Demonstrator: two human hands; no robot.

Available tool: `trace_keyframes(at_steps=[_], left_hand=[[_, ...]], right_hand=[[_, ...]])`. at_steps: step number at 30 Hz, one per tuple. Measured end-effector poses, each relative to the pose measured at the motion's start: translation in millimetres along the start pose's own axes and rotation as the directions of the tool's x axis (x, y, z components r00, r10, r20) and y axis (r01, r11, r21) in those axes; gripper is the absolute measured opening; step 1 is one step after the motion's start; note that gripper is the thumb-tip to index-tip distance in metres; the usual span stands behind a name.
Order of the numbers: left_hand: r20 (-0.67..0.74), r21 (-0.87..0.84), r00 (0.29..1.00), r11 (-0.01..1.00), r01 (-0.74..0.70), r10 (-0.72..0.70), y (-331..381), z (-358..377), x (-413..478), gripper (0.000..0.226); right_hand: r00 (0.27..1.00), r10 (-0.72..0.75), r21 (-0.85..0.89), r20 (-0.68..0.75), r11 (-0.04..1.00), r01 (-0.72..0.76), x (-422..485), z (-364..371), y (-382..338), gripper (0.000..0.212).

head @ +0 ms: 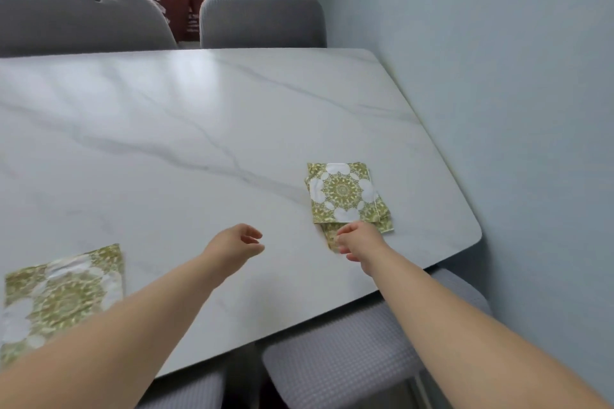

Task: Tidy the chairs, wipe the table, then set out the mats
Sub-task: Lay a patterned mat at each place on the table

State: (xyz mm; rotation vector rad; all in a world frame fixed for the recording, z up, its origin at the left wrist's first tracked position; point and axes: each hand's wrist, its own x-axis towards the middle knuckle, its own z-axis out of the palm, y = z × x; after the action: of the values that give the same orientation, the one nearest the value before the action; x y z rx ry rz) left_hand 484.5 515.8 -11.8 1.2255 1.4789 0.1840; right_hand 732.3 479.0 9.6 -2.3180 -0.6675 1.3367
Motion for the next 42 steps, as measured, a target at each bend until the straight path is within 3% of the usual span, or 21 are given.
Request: trace_keyframes(at_steps=[5, 9, 13, 17, 20, 23, 25, 27, 29, 31, 33, 36, 39, 42], left_hand=[[0.064, -0.048, 0.997, 0.998, 0.039, -0.036, 37.8, 50.2, 36.1, 0.033], [0.051, -0.106, 0.995, 0.990, 0.096, -0.091, 63.5, 88.3, 63.5, 0.052], [-0.022, -0.150, 0.987, 0.977, 0.154, -0.159, 80.8, 115.3, 81.1, 0.060], [-0.141, -0.151, 0.966, 0.969, 0.193, -0.215, 93.9, 124.8, 89.0, 0.036], [-0.140, -0.162, 0.972, 0.973, 0.167, -0.190, 104.4, 124.6, 90.8, 0.017], [-0.076, -0.406, 0.980, 0.903, 0.138, -0.184, 124.9, 119.2, 85.6, 0.010], [0.043, -0.635, 0.988, 0.760, 0.141, -0.147, 142.2, 111.3, 74.1, 0.002], [0.116, -0.784, 0.991, 0.605, 0.135, -0.072, 154.3, 101.8, 61.0, 0.007], [0.120, -0.860, 0.992, 0.497, 0.118, -0.028, 159.8, 90.1, 49.4, 0.014], [0.107, -0.907, 0.994, 0.408, 0.101, -0.008, 160.4, 79.3, 37.7, 0.018], [0.073, -0.939, 0.997, 0.336, 0.068, 0.003, 155.5, 61.7, 22.1, 0.023], [0.034, -0.966, 0.999, 0.258, 0.033, 0.000, 145.5, 37.1, 2.0, 0.030], [-0.049, -0.980, 0.998, 0.193, -0.042, -0.031, 123.3, 1.1, -22.3, 0.029], [-0.140, -0.969, 0.981, 0.225, -0.107, -0.135, 94.2, -29.1, -43.6, 0.022]], right_hand=[[0.995, -0.042, 0.068, -0.085, 0.997, 0.048, 39.2, -46.7, 6.2, 0.014], [0.989, -0.114, 0.036, -0.093, 0.992, 0.118, 67.3, -71.8, 5.6, 0.043], [0.993, -0.103, 0.034, -0.058, 0.994, 0.105, 86.7, -76.2, 6.1, 0.053], [0.996, -0.086, 0.049, -0.002, 0.995, 0.086, 93.0, -70.9, 13.1, 0.052], [0.996, -0.092, 0.081, -0.007, 0.992, 0.092, 94.0, -70.4, 16.4, 0.050], [0.985, -0.119, 0.110, -0.122, 0.985, 0.133, 94.1, -75.8, 15.9, 0.045], [0.979, -0.114, 0.153, -0.167, 0.978, 0.140, 92.5, -78.8, 13.6, 0.039], [0.995, -0.056, 0.285, -0.086, 0.955, 0.078, 87.4, -78.7, 7.7, 0.031], [0.989, 0.039, 0.486, 0.142, 0.867, -0.104, 77.4, -72.1, -2.0, 0.037], [0.919, 0.090, 0.585, 0.384, 0.746, -0.318, 63.6, -65.3, -11.7, 0.058], [0.842, 0.078, 0.629, 0.533, 0.629, -0.457, 51.1, -53.3, -23.6, 0.073], [0.755, 0.025, 0.645, 0.655, 0.503, -0.576, 41.0, -37.8, -38.6, 0.057], [0.740, 0.007, 0.567, 0.672, 0.637, -0.522, 20.1, -12.9, -63.0, 0.024], [0.795, 0.012, 0.515, 0.607, 0.756, -0.404, -3.6, 17.6, -88.4, 0.012]])
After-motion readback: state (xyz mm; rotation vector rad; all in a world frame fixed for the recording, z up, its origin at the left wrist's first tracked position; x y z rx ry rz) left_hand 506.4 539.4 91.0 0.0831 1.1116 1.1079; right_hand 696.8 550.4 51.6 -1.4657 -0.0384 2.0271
